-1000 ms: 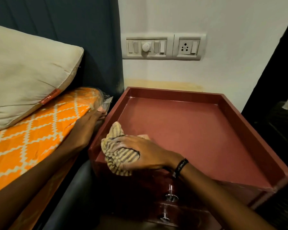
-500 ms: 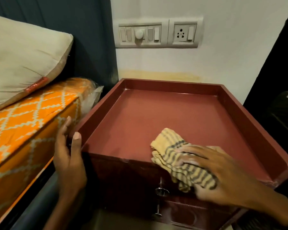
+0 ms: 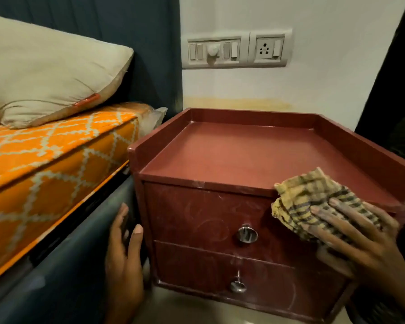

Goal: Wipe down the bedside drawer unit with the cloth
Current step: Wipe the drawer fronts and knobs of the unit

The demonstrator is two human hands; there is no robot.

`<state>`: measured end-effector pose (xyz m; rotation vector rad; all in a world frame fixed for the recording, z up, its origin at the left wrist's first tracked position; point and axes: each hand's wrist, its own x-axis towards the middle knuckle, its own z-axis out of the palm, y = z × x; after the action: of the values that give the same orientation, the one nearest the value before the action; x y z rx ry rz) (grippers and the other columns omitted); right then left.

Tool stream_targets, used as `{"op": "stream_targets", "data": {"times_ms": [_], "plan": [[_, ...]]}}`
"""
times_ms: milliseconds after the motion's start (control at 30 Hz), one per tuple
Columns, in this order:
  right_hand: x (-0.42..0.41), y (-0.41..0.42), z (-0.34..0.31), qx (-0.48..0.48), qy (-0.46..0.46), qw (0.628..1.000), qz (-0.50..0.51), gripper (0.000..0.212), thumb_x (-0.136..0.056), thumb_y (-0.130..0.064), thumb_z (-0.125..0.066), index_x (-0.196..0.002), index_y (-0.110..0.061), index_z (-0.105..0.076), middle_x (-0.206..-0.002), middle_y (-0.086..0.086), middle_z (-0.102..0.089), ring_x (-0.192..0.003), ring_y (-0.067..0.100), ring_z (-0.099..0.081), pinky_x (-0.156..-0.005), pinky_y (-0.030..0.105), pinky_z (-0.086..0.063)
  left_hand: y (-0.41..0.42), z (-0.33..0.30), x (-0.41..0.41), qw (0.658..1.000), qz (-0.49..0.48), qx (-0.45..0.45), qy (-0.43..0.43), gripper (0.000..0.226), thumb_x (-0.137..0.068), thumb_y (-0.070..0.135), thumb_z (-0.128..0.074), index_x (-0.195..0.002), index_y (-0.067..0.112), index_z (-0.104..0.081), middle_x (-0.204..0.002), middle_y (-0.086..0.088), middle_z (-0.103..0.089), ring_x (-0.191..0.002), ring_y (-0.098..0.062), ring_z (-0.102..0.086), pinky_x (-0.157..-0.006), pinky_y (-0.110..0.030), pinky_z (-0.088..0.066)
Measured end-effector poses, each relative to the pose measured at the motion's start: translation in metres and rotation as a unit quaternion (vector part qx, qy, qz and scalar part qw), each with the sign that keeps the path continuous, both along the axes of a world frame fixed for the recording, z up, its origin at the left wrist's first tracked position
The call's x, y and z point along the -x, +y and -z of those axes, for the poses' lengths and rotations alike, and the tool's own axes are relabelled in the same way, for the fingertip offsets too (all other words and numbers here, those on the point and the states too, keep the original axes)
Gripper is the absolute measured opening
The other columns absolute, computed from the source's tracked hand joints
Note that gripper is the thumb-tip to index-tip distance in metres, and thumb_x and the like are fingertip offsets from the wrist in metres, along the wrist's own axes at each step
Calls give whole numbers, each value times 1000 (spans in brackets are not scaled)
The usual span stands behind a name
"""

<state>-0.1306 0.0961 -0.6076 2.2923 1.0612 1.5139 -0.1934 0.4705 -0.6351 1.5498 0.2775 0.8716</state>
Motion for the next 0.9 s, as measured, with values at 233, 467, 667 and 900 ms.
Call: {"op": "stream_targets", "data": {"times_ms": [233, 467, 667, 900], "plan": [[17, 5, 53, -57, -2, 996, 74, 52, -75, -36, -65, -124, -26, -51, -135, 2, -47, -137, 22, -31, -111, 45, -22, -37, 16, 27, 993, 98, -66, 11, 58, -77, 59, -48, -132, 43, -47, -142, 25, -45, -132, 4, -40, -113, -33, -31], [3, 50, 35, -95, 4, 994, 53, 50, -76, -37, -66, -121, -20, -50, -148, 1, -36, -142, 23, -28, -111, 51, -29, -110, 9, 25, 964, 181, -193, -18, 50, -87, 48, -49, -136, 40, -43, -144, 33, -37, -134, 12, -32, -103, -3, -26], [10, 4, 68, -300, 8, 947, 118, 55, -84, -36, -55, -130, -10, -40, -142, 11, -38, -146, 19, -16, -116, 51, -21, -125, 26, 20, 955, 201, -216, -21, 53, -87, 49, -45, -138, 32, -46, -144, 31, -39, -134, 9, -35, -103, -2, -25], [-2, 56, 56, -360, 4, 928, 97, 57, -83, -37, -55, -134, -15, -41, -145, 6, -36, -146, 22, -16, -118, 48, -12, -130, 28, 12, 956, 182, -229, -15, 48, -90, 34, -48, -138, 33, -45, -144, 30, -40, -134, 10, -34, -104, -14, -29]]}}
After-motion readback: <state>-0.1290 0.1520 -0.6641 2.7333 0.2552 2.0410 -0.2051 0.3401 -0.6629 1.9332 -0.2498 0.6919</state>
